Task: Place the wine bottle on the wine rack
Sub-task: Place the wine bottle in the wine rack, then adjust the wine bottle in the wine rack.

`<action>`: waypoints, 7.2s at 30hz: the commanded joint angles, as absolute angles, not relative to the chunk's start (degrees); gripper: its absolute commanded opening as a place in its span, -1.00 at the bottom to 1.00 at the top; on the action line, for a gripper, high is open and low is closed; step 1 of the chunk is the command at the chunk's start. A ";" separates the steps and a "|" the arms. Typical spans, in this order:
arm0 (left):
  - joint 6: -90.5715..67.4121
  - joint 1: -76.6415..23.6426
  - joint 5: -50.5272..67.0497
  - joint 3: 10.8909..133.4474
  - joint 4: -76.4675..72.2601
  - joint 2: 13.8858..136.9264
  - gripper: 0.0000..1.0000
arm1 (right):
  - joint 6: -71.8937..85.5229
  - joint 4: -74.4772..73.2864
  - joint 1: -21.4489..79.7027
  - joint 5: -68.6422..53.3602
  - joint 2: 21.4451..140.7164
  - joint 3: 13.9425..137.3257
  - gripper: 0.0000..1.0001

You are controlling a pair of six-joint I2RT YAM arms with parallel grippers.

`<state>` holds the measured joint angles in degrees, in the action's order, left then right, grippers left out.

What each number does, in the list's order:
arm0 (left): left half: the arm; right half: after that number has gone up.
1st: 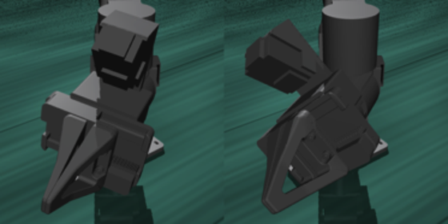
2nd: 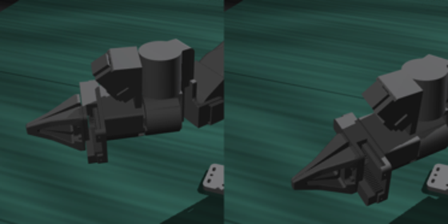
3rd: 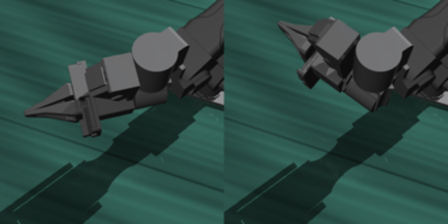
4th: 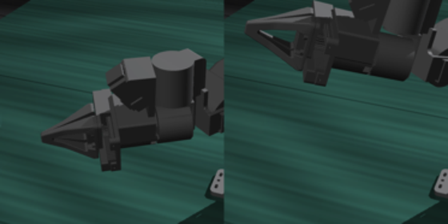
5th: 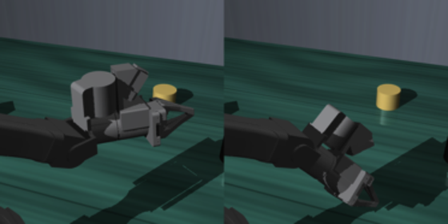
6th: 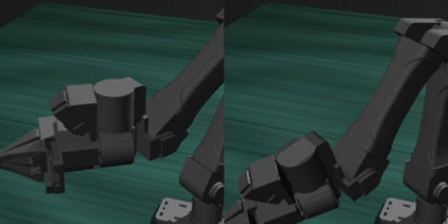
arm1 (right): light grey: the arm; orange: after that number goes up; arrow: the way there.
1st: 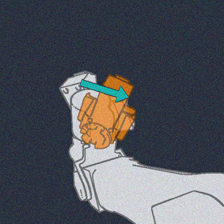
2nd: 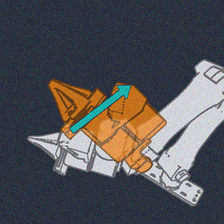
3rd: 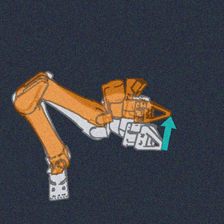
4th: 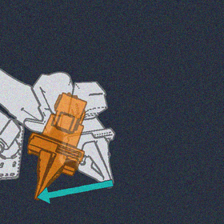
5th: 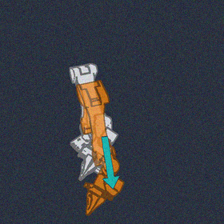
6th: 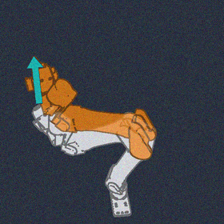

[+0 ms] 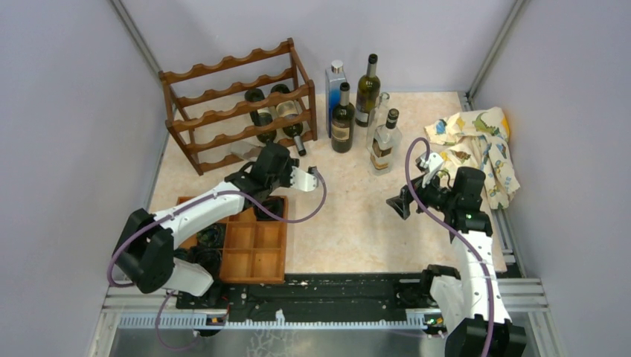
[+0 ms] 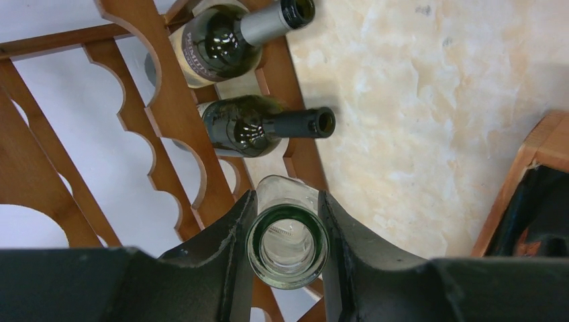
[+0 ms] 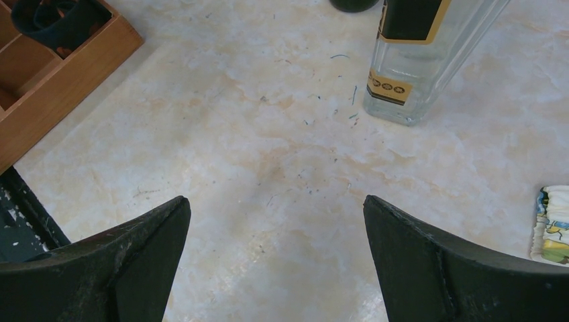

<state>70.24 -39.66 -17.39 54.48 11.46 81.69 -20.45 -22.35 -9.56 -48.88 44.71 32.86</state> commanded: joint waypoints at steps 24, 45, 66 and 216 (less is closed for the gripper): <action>67.90 -31.67 -14.10 39.47 -17.54 89.18 -0.55 | -21.57 -21.18 -10.02 -48.81 45.79 33.37 0.97; 63.38 -29.73 -12.41 36.25 -17.35 89.12 -0.03 | -21.71 -21.18 -9.98 -48.41 45.98 33.40 0.97; 59.97 -25.95 -12.20 33.48 -14.09 86.05 0.28 | -21.88 -21.45 -10.02 -48.77 45.26 33.49 0.97; -57.80 4.10 23.17 26.08 -53.89 96.79 0.14 | -22.68 -21.80 -10.02 -48.96 43.98 33.49 0.97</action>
